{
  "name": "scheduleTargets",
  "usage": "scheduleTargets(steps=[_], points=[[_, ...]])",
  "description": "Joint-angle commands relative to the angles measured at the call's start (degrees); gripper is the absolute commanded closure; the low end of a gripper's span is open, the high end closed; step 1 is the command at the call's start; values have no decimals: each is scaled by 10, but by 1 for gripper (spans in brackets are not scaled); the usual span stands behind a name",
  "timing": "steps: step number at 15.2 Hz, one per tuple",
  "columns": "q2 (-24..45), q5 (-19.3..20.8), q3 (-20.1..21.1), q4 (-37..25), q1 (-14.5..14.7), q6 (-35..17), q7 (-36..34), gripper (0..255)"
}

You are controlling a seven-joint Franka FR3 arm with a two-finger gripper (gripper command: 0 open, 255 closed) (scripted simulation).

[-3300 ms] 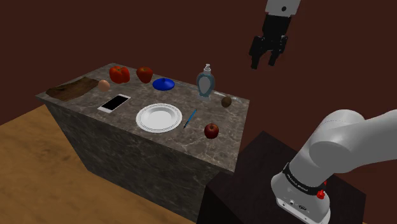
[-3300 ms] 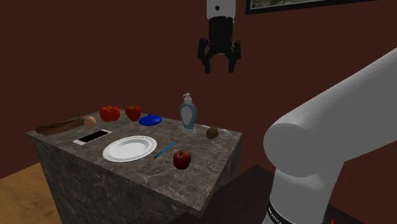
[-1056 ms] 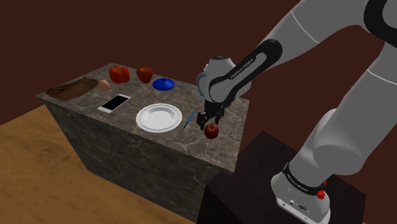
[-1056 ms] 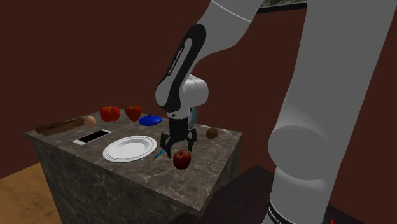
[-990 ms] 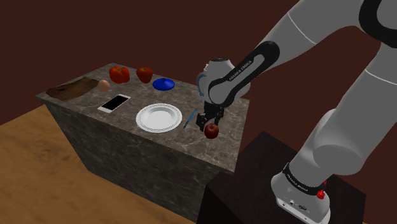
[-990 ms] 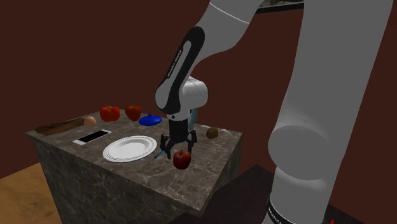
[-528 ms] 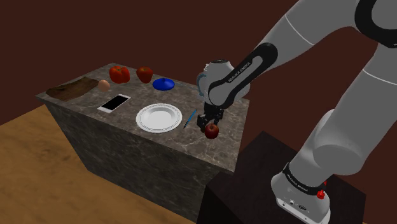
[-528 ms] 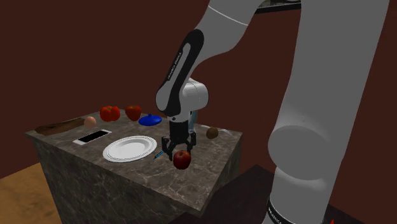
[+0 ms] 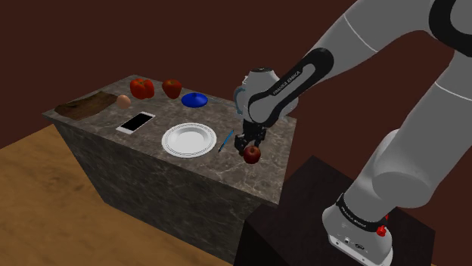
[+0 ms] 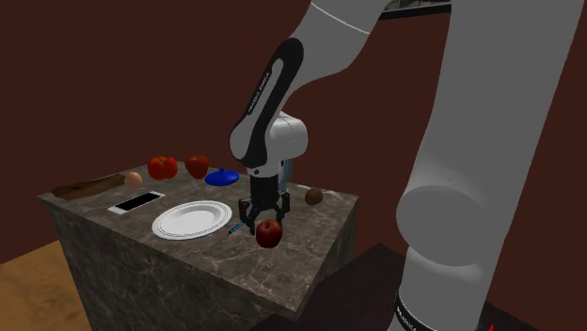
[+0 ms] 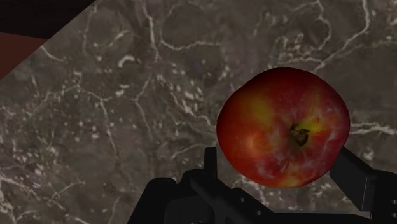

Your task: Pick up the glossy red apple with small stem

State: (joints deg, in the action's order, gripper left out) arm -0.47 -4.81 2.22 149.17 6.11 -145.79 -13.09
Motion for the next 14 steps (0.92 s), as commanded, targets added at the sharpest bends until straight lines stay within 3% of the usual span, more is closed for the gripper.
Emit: scheduleTargets(steps=[1,14], points=[[-16,1,0,-2,0,18,-1,255],[-94,6,-1,-24,-2,118,-7,255]])
